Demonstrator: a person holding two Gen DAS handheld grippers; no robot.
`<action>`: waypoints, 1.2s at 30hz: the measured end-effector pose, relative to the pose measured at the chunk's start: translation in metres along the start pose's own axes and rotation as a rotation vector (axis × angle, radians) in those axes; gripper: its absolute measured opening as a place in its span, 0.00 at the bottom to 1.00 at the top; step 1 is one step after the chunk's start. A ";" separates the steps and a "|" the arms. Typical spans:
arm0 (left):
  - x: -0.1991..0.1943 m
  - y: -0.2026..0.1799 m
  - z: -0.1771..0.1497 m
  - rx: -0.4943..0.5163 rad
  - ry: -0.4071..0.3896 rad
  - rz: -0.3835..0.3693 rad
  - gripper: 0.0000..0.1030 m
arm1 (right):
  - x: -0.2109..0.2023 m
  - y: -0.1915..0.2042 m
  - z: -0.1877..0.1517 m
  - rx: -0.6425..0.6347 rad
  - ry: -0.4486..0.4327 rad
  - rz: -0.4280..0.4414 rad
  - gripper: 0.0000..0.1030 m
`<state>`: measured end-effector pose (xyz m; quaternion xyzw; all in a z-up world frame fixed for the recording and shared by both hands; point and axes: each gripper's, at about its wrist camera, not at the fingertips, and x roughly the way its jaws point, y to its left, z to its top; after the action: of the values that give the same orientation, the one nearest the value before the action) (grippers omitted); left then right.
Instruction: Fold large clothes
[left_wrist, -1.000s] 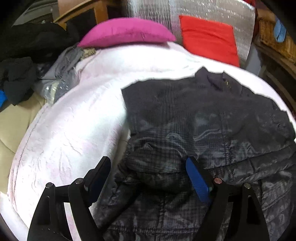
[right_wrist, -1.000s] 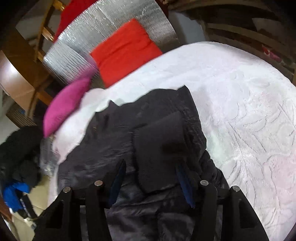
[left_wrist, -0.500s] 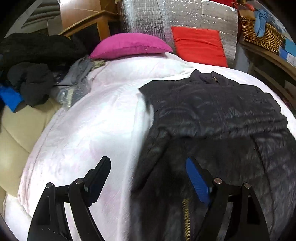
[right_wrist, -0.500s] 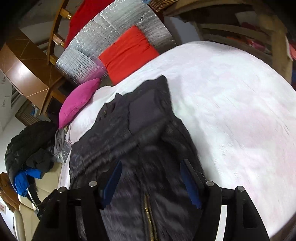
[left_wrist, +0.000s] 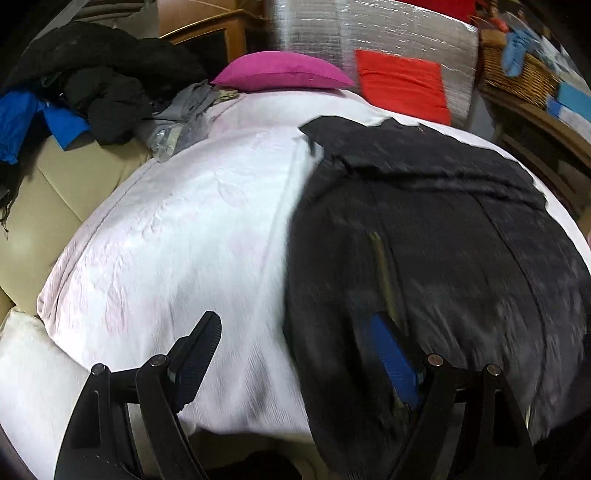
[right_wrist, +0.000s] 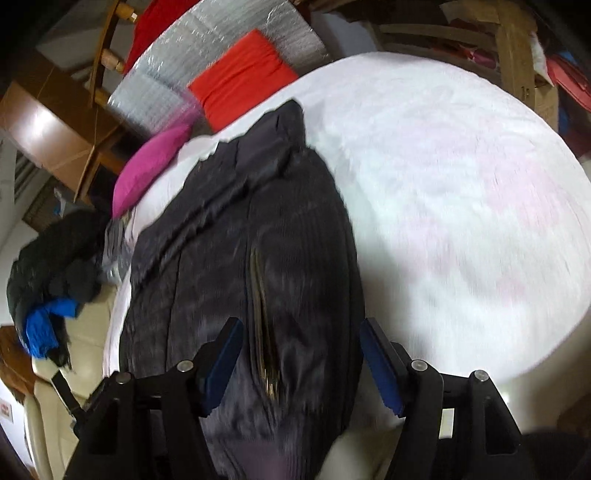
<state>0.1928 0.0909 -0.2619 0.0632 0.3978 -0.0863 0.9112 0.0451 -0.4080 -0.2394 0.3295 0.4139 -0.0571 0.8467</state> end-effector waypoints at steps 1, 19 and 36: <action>-0.002 -0.003 -0.005 0.006 0.010 -0.012 0.81 | -0.001 0.001 -0.006 -0.010 0.012 -0.010 0.70; 0.006 -0.005 -0.052 -0.165 0.228 -0.182 0.81 | 0.028 0.019 -0.060 -0.085 0.173 -0.126 0.72; 0.007 -0.018 -0.068 -0.159 0.283 -0.258 0.77 | 0.031 0.008 -0.076 -0.045 0.248 -0.121 0.72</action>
<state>0.1447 0.0849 -0.3136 -0.0489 0.5322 -0.1608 0.8298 0.0178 -0.3506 -0.2919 0.2892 0.5358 -0.0575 0.7912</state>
